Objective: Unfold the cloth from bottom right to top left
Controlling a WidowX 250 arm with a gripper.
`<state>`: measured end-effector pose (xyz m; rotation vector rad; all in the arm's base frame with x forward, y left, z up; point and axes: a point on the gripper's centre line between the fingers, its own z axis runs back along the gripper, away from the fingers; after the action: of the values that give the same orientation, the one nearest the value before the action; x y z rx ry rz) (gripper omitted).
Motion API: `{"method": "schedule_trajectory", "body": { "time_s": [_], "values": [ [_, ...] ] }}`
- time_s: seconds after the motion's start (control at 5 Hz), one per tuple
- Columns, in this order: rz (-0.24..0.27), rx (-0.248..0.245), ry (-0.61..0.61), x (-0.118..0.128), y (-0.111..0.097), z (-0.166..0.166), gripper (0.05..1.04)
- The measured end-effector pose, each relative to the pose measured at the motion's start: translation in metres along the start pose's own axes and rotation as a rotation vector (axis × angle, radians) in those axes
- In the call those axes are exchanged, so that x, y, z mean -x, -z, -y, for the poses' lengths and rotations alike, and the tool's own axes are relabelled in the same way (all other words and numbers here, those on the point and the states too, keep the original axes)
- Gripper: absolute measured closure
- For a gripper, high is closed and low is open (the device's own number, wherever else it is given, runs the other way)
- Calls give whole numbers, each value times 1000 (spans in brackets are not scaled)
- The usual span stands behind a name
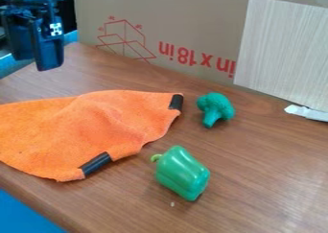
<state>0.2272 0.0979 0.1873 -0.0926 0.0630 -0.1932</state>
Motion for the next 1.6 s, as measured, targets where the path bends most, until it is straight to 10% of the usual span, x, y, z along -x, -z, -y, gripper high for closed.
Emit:
{"method": "schedule_trajectory", "body": {
  "time_s": [0.2, 1.2, 1.6],
  "values": [
    [-19, 8, -5, 0, 8, 0, 82],
    [175, -448, 71, 7, 45, 34, 82],
    [227, -481, 76, 2, 76, 37, 82]
  ]
}}
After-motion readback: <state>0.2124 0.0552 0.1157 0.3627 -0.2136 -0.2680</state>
